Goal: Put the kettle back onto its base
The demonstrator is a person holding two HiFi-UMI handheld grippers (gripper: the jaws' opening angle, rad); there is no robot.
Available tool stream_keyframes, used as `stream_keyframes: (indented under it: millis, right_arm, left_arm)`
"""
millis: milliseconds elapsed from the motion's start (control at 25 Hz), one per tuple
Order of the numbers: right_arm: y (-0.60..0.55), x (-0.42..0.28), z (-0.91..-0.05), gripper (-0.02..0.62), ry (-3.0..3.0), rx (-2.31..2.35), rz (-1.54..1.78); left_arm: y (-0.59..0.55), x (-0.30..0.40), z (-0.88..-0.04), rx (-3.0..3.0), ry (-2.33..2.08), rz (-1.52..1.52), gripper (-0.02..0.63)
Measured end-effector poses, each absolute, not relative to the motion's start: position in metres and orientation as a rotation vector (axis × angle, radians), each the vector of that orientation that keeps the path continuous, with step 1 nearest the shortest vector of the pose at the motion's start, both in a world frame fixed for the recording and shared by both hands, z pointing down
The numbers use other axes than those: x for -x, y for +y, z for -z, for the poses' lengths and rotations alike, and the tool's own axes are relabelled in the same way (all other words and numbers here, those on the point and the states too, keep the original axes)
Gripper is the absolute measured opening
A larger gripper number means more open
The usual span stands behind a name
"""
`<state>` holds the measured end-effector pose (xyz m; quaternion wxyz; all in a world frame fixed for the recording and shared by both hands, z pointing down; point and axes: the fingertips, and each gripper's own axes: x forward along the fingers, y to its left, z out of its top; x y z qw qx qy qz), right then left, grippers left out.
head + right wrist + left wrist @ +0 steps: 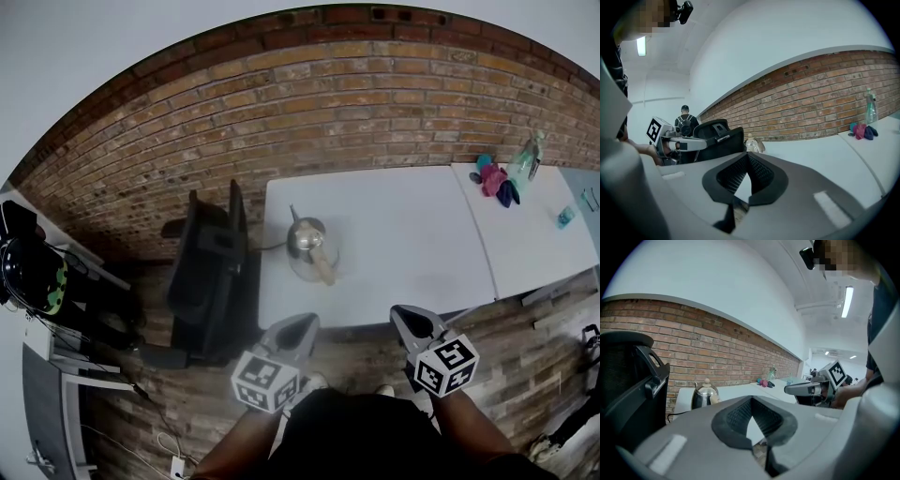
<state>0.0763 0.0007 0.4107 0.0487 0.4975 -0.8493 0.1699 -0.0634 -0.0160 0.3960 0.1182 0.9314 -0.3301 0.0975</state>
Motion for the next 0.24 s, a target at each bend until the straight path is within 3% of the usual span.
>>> stream_keyframes:
  millis: [240]
  right_arm:
    - [-0.0014,-0.0783,-0.4122,0.021,-2.578,-1.523,-0.522]
  left_arm:
    - [-0.0179,0.062,-0.3978,-2.728,-0.947,-0.299,0.0]
